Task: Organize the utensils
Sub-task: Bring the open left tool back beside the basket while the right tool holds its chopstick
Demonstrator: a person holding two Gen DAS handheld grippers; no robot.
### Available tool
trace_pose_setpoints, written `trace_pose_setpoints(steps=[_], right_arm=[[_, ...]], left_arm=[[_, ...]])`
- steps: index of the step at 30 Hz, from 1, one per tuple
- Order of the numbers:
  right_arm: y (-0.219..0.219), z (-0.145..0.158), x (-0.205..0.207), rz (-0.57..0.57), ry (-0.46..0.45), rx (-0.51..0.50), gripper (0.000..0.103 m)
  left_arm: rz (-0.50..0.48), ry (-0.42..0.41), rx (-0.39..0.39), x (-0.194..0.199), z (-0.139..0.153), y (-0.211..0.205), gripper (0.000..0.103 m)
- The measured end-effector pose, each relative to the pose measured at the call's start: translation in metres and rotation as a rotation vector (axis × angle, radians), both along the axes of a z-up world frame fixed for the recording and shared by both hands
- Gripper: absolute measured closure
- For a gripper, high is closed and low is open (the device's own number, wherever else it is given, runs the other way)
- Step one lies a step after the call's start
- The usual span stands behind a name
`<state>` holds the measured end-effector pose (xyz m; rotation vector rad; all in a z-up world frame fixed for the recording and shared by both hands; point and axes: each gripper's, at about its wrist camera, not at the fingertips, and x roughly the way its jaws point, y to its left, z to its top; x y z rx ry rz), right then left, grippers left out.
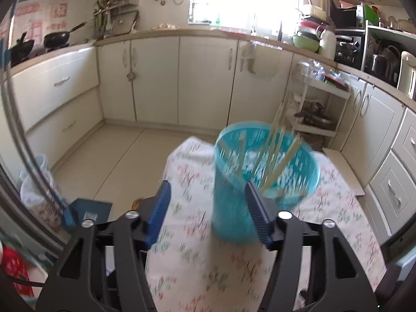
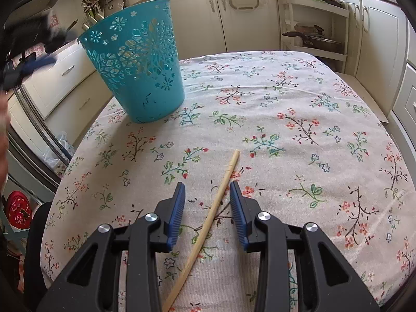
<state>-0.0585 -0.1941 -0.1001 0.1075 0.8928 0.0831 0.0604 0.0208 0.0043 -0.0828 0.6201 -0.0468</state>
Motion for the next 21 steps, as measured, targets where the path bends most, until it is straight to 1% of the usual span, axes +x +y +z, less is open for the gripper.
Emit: trace_pose_setpoints(steps=[1,3,4,7,9,10,12,14,15,16,17,19,21], right_arm=[[-0.001,0.000,0.000,-0.005,0.003,0.003,0.068],[-0.002,0.000,-0.001,-0.015,0.005,0.002,0.070],[-0.001,0.000,-0.002,-0.019,0.005,-0.007,0.073],[0.003,0.000,-0.002,-0.012,0.005,-0.055,0.076],[0.010,-0.001,-0.001,0.015,0.006,-0.108,0.078],[0.011,0.000,0.000,0.031,0.009,-0.121,0.083],[0.015,0.000,0.001,0.091,0.025,-0.124,0.091],[0.021,0.001,0.001,0.196,0.049,-0.117,0.092],[0.022,0.001,0.001,0.231,0.061,-0.117,0.093],[0.022,0.002,0.001,0.246,0.072,-0.122,0.093],[0.022,0.001,0.001,0.245,0.080,-0.121,0.093],[0.013,0.001,0.005,0.183,0.088,-0.113,0.093],[0.008,0.000,0.009,0.130,0.088,-0.076,0.093]], left_arm=[[0.002,0.014,-0.004,-0.004,-0.007,0.002,0.038],[-0.002,0.071,-0.010,-0.010,-0.031,0.004,0.035],[-0.003,0.100,-0.009,-0.009,-0.042,0.005,0.035],[-0.019,0.195,-0.018,-0.006,-0.078,0.005,0.035],[-0.026,0.225,-0.013,-0.006,-0.091,0.004,0.035],[-0.031,0.238,-0.009,-0.005,-0.098,0.004,0.034],[-0.040,0.255,-0.008,-0.005,-0.107,0.003,0.031],[-0.043,0.267,-0.003,-0.007,-0.115,0.002,0.028],[-0.045,0.277,0.003,-0.009,-0.121,0.001,0.026],[-0.047,0.292,0.008,-0.008,-0.123,0.000,0.026],[-0.054,0.289,0.010,-0.008,-0.122,-0.002,0.026],[-0.046,0.253,0.024,-0.011,-0.118,-0.004,0.021],[-0.049,0.249,0.038,-0.012,-0.117,-0.007,0.021]])
